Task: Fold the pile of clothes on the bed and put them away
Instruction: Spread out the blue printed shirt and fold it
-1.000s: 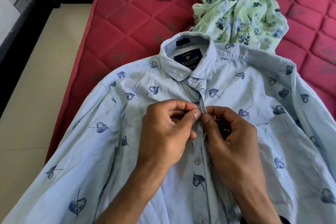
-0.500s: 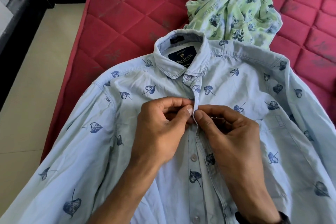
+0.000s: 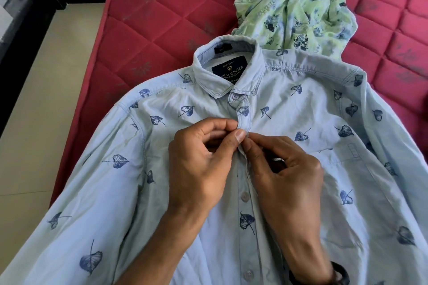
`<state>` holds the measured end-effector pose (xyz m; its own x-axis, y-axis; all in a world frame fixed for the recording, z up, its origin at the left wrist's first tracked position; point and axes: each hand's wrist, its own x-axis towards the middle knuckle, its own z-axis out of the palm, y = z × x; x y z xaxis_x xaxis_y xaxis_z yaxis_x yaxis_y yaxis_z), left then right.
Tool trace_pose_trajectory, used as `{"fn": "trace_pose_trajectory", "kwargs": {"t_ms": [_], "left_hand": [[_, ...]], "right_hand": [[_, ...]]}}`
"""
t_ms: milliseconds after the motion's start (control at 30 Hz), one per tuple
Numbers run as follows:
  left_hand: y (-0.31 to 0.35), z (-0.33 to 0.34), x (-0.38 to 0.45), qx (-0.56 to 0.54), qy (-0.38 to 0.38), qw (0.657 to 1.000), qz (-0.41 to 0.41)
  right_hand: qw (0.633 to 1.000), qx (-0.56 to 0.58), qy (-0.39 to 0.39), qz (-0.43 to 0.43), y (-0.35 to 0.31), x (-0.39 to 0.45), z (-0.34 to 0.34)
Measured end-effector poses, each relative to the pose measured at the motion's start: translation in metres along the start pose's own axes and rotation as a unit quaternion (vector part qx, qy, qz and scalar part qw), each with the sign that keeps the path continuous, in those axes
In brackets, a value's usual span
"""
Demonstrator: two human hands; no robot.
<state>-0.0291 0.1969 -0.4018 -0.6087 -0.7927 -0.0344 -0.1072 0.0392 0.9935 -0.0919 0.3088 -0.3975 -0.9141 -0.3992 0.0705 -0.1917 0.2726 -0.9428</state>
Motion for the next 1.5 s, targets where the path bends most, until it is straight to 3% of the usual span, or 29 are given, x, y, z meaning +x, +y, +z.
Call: {"fn": "trace_pose_trajectory", "kwargs": {"t_ms": [133, 233, 433, 500, 700, 767, 833, 900, 967, 1067, 1267, 1400, 1433, 1500], "left_hand": [[0.000, 0.000, 0.000, 0.057, -0.014, 0.995, 0.081], [0.000, -0.004, 0.004, 0.044, -0.041, 0.995, 0.076], [0.002, -0.009, 0.010, 0.007, -0.096, 0.994, 0.059], [0.003, -0.006, 0.007, 0.019, -0.083, 0.994, 0.071], [0.015, -0.015, 0.003, 0.178, 0.012, 0.979, 0.096], [0.033, -0.020, -0.010, 0.217, 0.007, 0.969, 0.116], [0.043, -0.023, -0.033, 0.262, -0.050, 0.955, 0.132], [0.038, -0.024, -0.058, 0.311, -0.101, 0.936, 0.129], [0.023, -0.022, -0.075, 0.317, -0.107, 0.935, 0.114], [0.009, -0.015, -0.081, 0.317, -0.084, 0.938, 0.112], [0.014, -0.020, -0.073, 0.292, -0.087, 0.950, 0.075], [0.021, -0.027, -0.070, 0.256, -0.100, 0.961, 0.040], [0.023, -0.027, -0.071, 0.246, -0.095, 0.964, 0.026], [0.026, -0.026, -0.071, 0.217, -0.077, 0.973, -0.007]], "right_hand": [[0.994, -0.045, 0.062, -0.082, 0.005, -0.003, 0.007], [0.993, -0.060, 0.042, -0.093, 0.010, -0.003, 0.007], [0.997, 0.051, -0.050, 0.034, 0.002, 0.009, -0.005], [0.996, 0.050, -0.068, 0.033, 0.003, 0.010, -0.006], [0.969, 0.211, 0.002, 0.127, -0.023, 0.019, -0.023], [0.987, 0.135, -0.013, 0.088, -0.033, 0.022, -0.043], [0.998, 0.020, -0.045, 0.041, -0.041, 0.013, -0.061], [0.991, -0.069, -0.112, 0.028, -0.041, -0.008, -0.070], [0.976, -0.132, -0.173, 0.030, -0.031, -0.030, -0.068], [0.960, -0.219, -0.174, -0.034, -0.016, -0.047, -0.058], [0.953, -0.259, -0.142, -0.061, -0.009, -0.040, -0.051], [0.909, -0.382, -0.114, -0.122, -0.015, -0.046, -0.048], [0.909, -0.380, -0.117, -0.128, -0.015, -0.047, -0.048], [0.944, -0.287, -0.147, -0.071, -0.011, -0.041, -0.054]]}}
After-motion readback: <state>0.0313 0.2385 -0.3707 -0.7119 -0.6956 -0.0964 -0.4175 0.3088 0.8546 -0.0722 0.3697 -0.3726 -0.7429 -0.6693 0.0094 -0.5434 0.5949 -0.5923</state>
